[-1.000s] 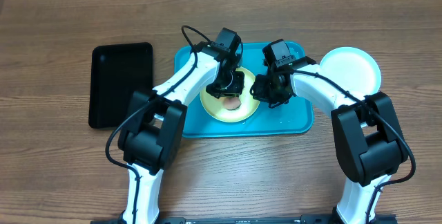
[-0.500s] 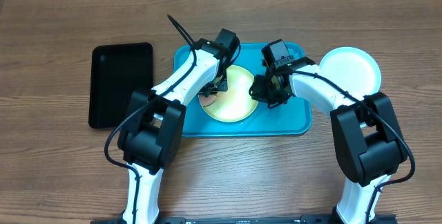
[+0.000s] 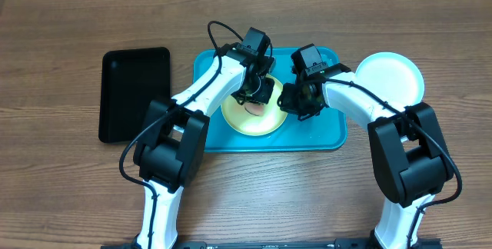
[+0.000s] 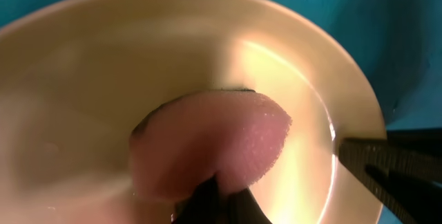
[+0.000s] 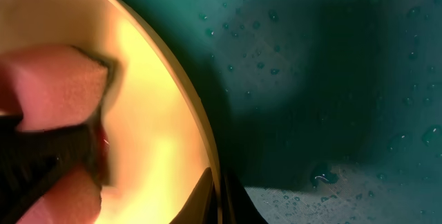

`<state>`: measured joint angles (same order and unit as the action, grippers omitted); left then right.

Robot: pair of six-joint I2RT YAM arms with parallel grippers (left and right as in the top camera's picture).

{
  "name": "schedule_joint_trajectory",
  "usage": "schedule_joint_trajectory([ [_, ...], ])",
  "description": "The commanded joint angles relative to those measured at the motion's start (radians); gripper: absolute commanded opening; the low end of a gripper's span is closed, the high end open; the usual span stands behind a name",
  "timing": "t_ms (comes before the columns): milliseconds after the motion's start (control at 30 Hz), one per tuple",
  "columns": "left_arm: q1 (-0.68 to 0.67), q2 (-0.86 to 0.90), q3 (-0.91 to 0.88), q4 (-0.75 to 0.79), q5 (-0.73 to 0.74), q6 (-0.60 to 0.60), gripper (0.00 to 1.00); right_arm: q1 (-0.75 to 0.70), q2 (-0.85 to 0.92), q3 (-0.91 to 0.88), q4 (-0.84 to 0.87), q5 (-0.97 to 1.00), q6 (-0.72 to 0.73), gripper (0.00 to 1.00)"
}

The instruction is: Clean dirty plates on tray and stack at the side

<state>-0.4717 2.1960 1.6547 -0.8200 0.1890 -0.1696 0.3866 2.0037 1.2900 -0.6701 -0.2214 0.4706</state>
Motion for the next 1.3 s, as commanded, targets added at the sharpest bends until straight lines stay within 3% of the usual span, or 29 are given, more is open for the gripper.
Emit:
schedule_joint_trajectory([
  [0,-0.005,0.033,-0.014,-0.001,-0.265,-0.17,0.04,0.007,0.036,-0.039,-0.016,0.038,-0.006,0.04],
  [133,-0.005,0.033,-0.015,-0.096,-0.55,-0.391,0.04,0.007,0.036,-0.039,-0.016,0.038,-0.006,0.04],
  [233,-0.005,0.033,-0.015,-0.158,-0.573,-0.457,0.04,0.007,0.036,-0.039,-0.016,0.038,-0.006,0.04],
  [333,-0.011,0.033,-0.015,-0.186,-0.453,-0.427,0.04,0.007,0.036,-0.039,-0.014,0.038,-0.006,0.04],
  [600,-0.043,0.033,-0.015,-0.147,0.173,0.02,0.04,0.007,0.036,-0.039,-0.015,0.038,-0.006,0.04],
  [700,-0.047,0.033,-0.015,-0.119,0.227,0.057,0.04,0.007,0.036,-0.039,-0.015,0.037,-0.006,0.04],
  [933,-0.021,0.033,-0.015,-0.021,0.013,-0.135,0.04,0.007,0.036,-0.039,-0.016,0.04,-0.006,0.04],
  [1133,0.018,0.033,-0.015,0.005,-0.368,-0.381,0.04,0.007,0.036,-0.039,-0.016,0.04,-0.006,0.04],
  [1267,0.027,0.033,-0.015,-0.027,-0.487,-0.45,0.04,0.007,0.036,-0.039,-0.016,0.04,-0.006,0.04],
])
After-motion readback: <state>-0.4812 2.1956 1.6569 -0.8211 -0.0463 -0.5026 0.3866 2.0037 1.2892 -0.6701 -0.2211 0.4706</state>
